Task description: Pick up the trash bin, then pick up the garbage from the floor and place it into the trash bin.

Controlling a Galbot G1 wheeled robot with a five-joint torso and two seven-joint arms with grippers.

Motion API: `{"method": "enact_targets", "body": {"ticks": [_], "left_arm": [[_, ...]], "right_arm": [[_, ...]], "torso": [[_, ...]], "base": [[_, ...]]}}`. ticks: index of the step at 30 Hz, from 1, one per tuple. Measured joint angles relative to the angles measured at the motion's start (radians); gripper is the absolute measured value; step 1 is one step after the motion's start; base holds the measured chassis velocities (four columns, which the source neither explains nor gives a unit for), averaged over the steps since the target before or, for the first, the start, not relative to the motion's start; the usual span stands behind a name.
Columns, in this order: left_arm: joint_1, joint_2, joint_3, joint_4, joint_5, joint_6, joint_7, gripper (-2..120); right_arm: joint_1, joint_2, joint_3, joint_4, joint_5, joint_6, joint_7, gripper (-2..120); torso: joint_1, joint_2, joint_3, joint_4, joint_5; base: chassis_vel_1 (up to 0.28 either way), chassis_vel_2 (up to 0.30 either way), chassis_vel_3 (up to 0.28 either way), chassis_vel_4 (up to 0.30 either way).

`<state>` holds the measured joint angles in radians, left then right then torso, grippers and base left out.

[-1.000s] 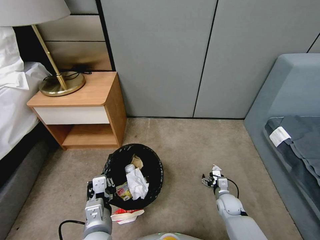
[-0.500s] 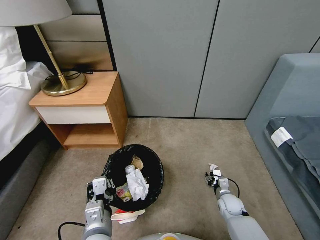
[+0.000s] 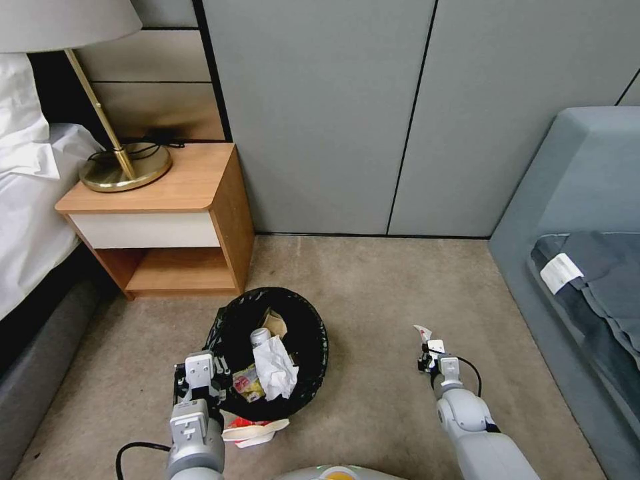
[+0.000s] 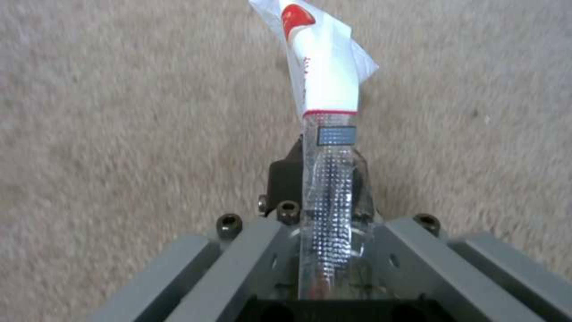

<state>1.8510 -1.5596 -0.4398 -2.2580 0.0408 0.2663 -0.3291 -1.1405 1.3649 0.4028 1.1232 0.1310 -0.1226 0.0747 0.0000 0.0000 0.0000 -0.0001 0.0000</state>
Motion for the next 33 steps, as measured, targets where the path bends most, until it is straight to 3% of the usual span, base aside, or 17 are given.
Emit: {"method": "enact_targets", "body": {"ticks": [7,10,13,14,17,19,21,25,26,33], "left_arm": [[-0.002,0.002,0.000,0.000,-0.001,0.002,0.000,1],[-0.003,0.002,0.002,0.004,-0.001,0.002,0.000,1],[-0.003,0.004,0.006,0.012,0.004,0.003,0.001,1],[-0.003,0.004,0.006,0.012,0.004,0.003,0.001,1],[-0.005,0.006,0.008,0.016,0.008,0.005,0.001,1],[-0.006,0.006,0.009,0.016,0.008,0.006,0.001,1],[-0.007,0.006,0.012,0.017,0.009,0.009,0.003,1],[-0.012,0.004,0.019,0.019,0.011,0.013,0.004,1],[-0.012,0.004,0.019,0.019,0.011,0.013,0.004,1],[-0.019,0.000,0.020,0.019,0.016,0.017,0.005,1]], "right_arm": [[-0.016,-0.001,-0.004,0.074,-0.011,0.020,0.016,0],[-0.046,-0.007,-0.015,0.184,-0.014,0.088,0.021,0],[-0.084,-0.013,-0.040,0.331,-0.042,0.224,0.007,0],[-0.084,-0.013,-0.040,0.331,-0.042,0.224,0.007,0],[-0.116,-0.031,-0.099,0.546,-0.061,0.357,-0.089,0],[-0.119,-0.035,-0.112,0.583,-0.062,0.381,-0.121,0],[-0.124,-0.048,-0.156,0.684,-0.065,0.444,-0.233,0],[-0.115,-0.073,-0.257,0.755,-0.078,0.498,-0.334,0],[-0.115,-0.073,-0.257,0.755,-0.078,0.498,-0.334,0],[-0.076,-0.076,-0.503,0.694,-0.179,0.484,-0.332,0]], "torso": [[0.000,0.000,0.000,0.0001,0.0000],[0.000,0.000,0.000,0.0001,0.0000],[0.000,0.000,0.000,0.0001,-0.0001],[0.000,0.000,0.000,0.0001,-0.0001],[0.000,0.000,0.000,0.0000,-0.0003],[0.000,0.000,0.000,0.0002,-0.0003],[0.000,0.000,0.000,0.0002,-0.0002],[0.000,0.000,0.000,0.0000,-0.0002],[0.000,0.000,0.000,0.0000,-0.0002],[0.000,0.000,0.000,0.0001,0.0000]], "base": [[0.000,0.000,0.000,0.000],[0.000,0.000,0.000,0.000],[0.000,0.000,0.000,0.000],[0.000,0.000,0.000,0.000],[0.000,0.000,0.000,0.000],[0.000,0.000,0.000,0.000],[0.000,0.000,0.000,0.000],[0.000,0.000,0.000,0.000],[0.000,0.000,0.000,0.000],[0.000,0.000,0.000,0.000]]}}
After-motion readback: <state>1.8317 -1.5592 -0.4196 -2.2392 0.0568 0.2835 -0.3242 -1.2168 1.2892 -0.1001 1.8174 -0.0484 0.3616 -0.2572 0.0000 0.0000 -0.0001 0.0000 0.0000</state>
